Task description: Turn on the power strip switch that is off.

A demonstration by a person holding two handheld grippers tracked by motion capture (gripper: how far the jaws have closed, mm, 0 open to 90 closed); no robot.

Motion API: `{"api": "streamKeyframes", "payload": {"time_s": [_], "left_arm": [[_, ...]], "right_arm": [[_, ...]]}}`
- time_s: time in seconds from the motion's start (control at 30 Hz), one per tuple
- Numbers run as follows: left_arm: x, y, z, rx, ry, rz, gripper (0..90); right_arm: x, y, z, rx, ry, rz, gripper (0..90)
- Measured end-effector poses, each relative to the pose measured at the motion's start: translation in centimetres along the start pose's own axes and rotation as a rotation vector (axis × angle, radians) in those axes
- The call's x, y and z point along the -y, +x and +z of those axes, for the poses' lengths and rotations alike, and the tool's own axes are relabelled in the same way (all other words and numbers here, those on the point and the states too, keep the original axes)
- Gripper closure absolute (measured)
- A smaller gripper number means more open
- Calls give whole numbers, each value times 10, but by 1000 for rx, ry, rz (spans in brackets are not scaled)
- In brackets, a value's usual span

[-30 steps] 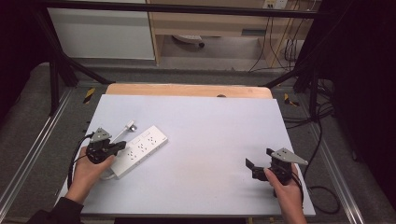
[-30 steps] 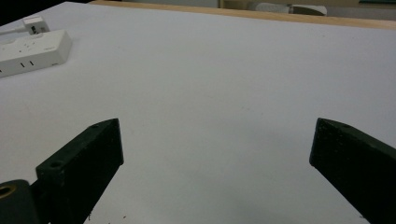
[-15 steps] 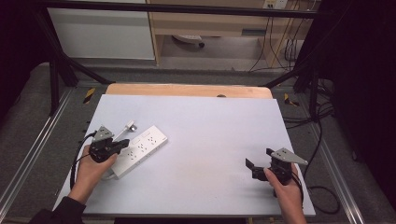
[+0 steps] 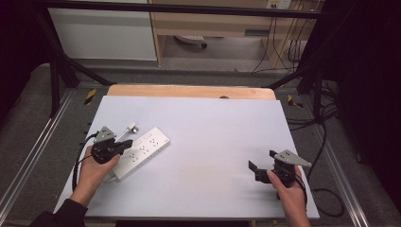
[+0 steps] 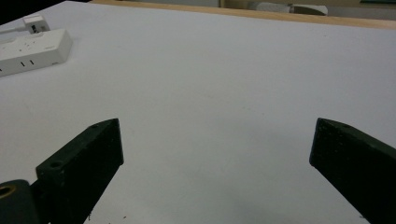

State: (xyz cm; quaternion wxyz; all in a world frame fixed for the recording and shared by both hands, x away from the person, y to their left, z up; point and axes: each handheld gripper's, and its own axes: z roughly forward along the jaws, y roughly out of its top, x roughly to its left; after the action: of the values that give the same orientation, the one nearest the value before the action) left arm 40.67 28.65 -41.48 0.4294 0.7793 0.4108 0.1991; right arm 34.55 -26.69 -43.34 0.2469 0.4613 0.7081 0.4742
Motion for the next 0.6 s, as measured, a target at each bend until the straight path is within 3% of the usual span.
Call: {"api": "streamKeyframes", "payload": {"time_s": [0.6], "left_arm": [[-5,1,-4,-9,-78,-3,900]], "right_arm": [[0,0,0,-1,2,1,32]]}}
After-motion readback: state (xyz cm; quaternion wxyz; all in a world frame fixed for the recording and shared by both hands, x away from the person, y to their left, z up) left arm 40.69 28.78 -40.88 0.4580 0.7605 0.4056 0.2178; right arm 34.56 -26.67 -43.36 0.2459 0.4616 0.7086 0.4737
